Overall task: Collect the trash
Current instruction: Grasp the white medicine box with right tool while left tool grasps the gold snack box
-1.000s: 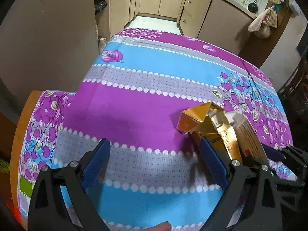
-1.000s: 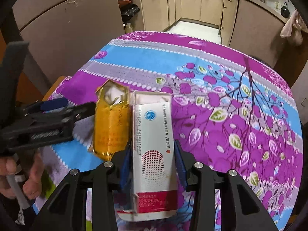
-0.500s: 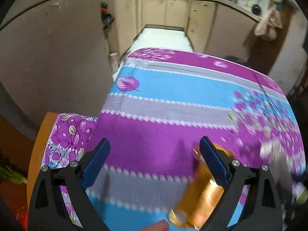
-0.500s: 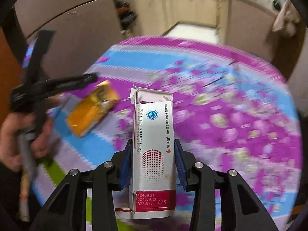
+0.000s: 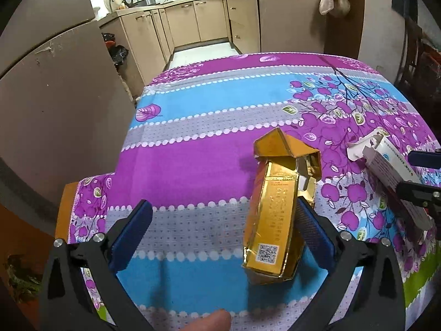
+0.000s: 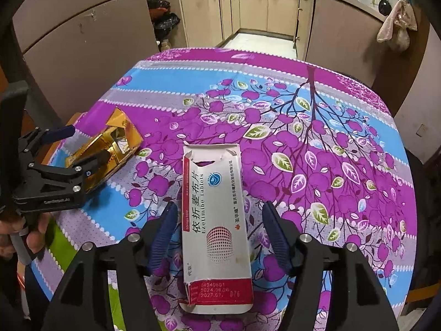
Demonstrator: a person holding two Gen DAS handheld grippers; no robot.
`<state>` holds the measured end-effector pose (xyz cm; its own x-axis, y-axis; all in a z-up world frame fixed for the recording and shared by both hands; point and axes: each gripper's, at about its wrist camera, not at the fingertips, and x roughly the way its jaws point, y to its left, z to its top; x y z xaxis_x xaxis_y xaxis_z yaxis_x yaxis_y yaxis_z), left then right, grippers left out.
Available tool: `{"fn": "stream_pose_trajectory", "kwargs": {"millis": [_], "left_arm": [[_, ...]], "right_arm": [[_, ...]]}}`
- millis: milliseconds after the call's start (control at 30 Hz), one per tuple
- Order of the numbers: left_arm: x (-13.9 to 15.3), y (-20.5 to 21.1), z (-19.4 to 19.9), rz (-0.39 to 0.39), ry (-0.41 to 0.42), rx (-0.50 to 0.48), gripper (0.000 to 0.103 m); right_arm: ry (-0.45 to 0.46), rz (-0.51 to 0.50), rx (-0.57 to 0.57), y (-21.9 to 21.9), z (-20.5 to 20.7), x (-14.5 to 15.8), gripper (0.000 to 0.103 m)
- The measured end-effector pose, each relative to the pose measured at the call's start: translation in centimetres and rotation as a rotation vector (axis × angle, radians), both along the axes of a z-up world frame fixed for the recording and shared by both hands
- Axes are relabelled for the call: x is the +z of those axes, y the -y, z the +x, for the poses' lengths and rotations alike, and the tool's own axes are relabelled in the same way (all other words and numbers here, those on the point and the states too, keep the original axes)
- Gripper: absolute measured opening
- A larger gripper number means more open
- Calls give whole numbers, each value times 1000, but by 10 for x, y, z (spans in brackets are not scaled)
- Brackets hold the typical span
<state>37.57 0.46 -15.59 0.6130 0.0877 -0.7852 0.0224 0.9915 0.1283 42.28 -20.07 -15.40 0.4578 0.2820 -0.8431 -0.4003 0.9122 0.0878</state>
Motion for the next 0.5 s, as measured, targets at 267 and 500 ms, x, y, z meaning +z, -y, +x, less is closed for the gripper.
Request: {"fn": "stream_pose_trajectory", "kwargs": {"millis": [267, 500], "left_arm": [[1, 7, -6, -1, -7, -33, 98], [-12, 3, -6, 1, -8, -27, 94]], "right_arm": [[-1, -97, 31, -17, 6, -7, 66], [17, -148, 43, -26, 4, -10, 47]]}}
